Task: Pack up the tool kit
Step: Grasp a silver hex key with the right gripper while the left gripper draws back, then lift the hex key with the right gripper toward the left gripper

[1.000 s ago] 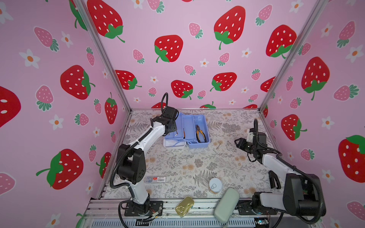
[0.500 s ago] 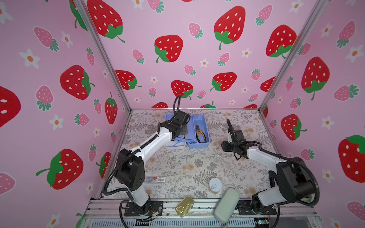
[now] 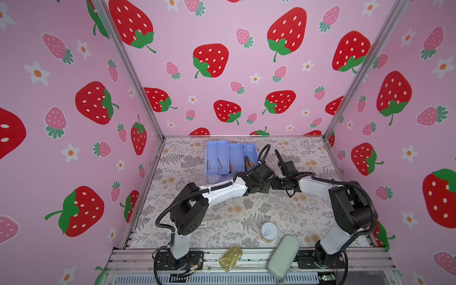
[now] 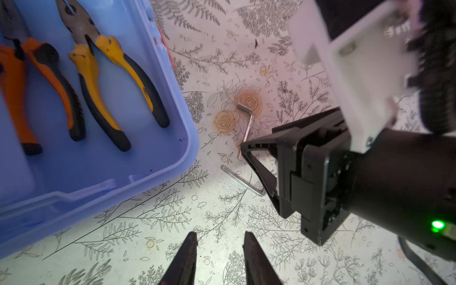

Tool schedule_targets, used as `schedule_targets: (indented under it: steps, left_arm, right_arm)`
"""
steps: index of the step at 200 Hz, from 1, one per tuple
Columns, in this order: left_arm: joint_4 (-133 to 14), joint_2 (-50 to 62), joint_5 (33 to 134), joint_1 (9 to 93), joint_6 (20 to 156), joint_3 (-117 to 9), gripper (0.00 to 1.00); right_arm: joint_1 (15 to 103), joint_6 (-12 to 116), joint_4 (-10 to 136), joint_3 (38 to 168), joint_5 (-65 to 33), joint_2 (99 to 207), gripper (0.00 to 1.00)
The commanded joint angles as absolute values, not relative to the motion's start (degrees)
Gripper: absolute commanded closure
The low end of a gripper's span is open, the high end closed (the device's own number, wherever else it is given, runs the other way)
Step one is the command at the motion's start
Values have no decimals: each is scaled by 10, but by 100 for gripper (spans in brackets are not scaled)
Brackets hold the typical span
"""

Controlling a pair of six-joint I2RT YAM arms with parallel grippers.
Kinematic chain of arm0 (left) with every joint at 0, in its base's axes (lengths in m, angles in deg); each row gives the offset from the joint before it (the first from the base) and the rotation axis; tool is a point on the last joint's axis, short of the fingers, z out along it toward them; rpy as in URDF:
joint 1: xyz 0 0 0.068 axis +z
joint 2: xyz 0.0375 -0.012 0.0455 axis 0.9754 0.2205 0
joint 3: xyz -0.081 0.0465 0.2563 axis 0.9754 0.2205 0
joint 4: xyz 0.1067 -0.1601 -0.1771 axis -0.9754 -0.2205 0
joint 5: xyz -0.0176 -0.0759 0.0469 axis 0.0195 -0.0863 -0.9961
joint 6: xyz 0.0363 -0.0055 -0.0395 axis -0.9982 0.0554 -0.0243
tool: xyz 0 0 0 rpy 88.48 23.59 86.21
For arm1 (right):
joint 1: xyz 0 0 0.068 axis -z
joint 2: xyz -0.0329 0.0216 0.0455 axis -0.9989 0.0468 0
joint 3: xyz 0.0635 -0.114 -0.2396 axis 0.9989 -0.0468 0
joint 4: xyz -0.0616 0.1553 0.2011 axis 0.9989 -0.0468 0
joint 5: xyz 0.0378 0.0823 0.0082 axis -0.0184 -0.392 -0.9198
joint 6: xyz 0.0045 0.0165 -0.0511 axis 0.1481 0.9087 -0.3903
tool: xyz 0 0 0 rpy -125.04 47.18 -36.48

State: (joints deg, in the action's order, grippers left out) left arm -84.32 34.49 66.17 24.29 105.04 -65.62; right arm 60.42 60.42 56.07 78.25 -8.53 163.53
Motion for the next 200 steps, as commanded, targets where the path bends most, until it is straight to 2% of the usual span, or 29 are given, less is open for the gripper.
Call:
schedule_targets:
  steps: [1,15,29,64,113,152,200]
  left_arm:
    - [-833,344,677,238,1064,-703,65]
    - [-836,343,670,238,1061,-706,65]
    - [-832,338,664,238,1061,-701,65]
    - [-832,341,659,238,1062,-700,65]
    - [-836,354,671,239,1062,-715,65]
    - [-841,356,670,238,1064,-713,65]
    - [-839,350,668,239,1063,-710,65]
  right_arm:
    - [600,612,554,811,-62,1659,47]
    - [599,613,556,826,-59,1678,48]
    - [597,612,551,839,-58,1697,56]
    - [592,607,549,845,-52,1716,67]
    - [592,603,555,824,-51,1697,87]
    - [597,605,566,812,-61,1656,94]
    - [624,626,605,781,-130,1585,99]
